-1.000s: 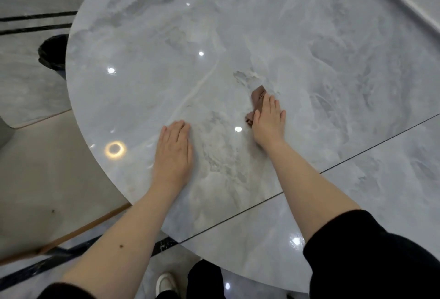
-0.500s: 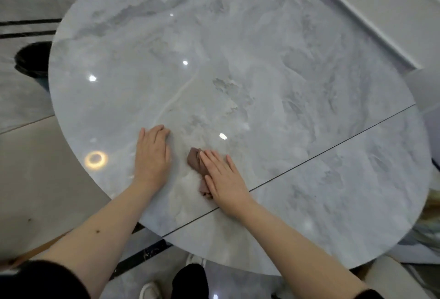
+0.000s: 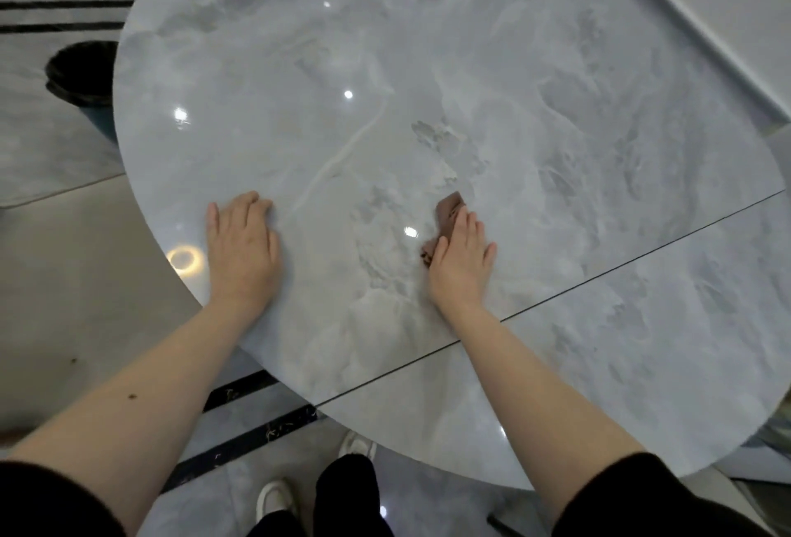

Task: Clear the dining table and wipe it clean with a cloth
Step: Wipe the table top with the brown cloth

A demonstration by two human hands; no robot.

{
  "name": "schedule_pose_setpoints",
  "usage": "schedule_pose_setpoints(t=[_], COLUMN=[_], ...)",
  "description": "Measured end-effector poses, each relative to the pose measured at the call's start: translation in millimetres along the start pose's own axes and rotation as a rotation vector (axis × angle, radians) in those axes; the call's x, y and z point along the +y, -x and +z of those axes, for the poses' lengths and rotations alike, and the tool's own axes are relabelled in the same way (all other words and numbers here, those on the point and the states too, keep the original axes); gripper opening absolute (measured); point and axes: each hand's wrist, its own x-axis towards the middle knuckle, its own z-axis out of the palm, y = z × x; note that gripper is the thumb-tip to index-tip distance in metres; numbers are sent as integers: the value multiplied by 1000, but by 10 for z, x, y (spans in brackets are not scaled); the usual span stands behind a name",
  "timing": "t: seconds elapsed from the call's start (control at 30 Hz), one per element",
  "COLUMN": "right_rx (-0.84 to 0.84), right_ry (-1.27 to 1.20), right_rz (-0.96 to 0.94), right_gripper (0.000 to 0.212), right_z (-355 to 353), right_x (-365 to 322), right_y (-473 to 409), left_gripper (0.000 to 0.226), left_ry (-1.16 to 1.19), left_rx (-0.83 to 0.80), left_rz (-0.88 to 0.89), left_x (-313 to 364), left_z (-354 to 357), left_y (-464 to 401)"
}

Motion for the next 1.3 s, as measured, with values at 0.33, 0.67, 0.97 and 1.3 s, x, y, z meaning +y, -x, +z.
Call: schedule_pose_setpoints(t=[0.33, 0.67, 0.97, 1.3], right_rx=[-128, -157, -134, -151], right_ry=[-26, 7, -35, -107], right_rz=[-473, -334, -125, -432], right_gripper=[58, 55, 55, 73], right_z=[322, -1, 27, 134], right_x=[-857, -85, -198, -314], right_y=[611, 777, 1084, 1679], left_gripper=[41, 51, 63, 54], left_ry=[298, 205, -72, -146], left_rx=[35, -138, -290, -315], left_rz=[-88, 10, 23, 7], left_x=[-8, 87, 255, 234], left_z=[-16, -151, -228, -404], left_y=[-24, 281, 882, 995])
